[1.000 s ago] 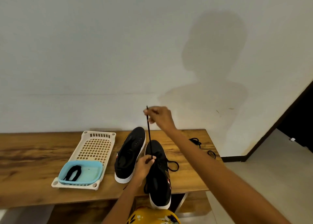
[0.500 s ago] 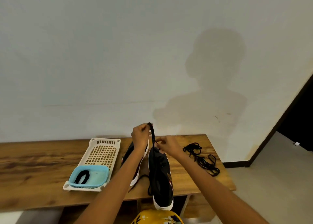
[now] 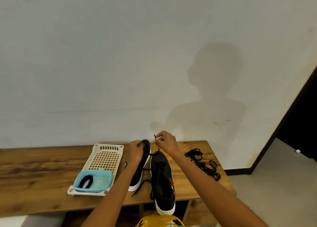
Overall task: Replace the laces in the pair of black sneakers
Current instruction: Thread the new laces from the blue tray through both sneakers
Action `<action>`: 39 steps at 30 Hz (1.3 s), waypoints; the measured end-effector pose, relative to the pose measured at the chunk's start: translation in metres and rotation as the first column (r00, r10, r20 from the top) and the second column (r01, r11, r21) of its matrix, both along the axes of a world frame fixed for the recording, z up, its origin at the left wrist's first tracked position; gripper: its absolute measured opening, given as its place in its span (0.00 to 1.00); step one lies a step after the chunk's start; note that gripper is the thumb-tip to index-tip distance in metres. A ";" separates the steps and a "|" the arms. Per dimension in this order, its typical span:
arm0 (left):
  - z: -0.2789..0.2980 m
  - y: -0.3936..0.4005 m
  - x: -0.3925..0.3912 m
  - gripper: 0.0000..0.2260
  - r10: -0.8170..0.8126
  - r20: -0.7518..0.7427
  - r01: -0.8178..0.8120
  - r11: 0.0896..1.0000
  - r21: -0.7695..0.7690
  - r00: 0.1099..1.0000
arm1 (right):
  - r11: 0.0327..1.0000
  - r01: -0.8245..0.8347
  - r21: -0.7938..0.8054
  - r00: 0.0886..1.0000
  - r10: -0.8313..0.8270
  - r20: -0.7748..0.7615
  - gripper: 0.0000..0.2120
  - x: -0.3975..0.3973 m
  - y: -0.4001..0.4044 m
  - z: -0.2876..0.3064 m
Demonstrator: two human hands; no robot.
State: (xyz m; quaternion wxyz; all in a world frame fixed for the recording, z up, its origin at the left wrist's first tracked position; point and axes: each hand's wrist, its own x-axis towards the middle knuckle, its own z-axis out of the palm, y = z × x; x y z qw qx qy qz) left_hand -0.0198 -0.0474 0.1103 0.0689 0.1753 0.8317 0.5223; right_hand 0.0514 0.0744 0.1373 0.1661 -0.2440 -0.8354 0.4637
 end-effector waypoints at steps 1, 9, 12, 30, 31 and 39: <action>-0.011 -0.002 0.000 0.10 -0.025 0.010 0.026 0.996 -0.079 1.000 | 1.000 0.007 -0.012 1.000 -0.007 0.008 0.06 0.002 -0.001 -0.006; -0.048 0.005 0.016 0.14 -0.165 0.071 0.166 0.986 -0.004 0.984 | 0.983 0.140 -0.122 0.990 -0.138 0.028 0.07 0.015 -0.019 -0.065; -0.047 0.008 0.022 0.07 -0.259 0.105 0.253 0.965 0.067 0.960 | 0.973 0.163 -0.165 0.987 -0.161 0.027 0.05 0.018 -0.028 -0.085; -0.112 0.037 0.044 0.14 -0.330 0.026 0.327 0.917 -0.228 0.944 | 0.972 -0.002 0.235 0.947 -0.073 0.312 0.12 0.065 0.006 -0.153; -0.115 0.039 0.043 0.15 -0.354 0.042 0.353 0.905 -0.236 0.934 | 0.976 0.012 0.216 0.952 -0.077 0.296 0.12 0.066 0.007 -0.153; -0.098 0.036 0.043 0.17 -0.040 -0.090 0.050 0.992 0.119 0.995 | 0.998 0.046 0.049 0.976 -0.056 0.210 0.13 0.074 0.020 -0.153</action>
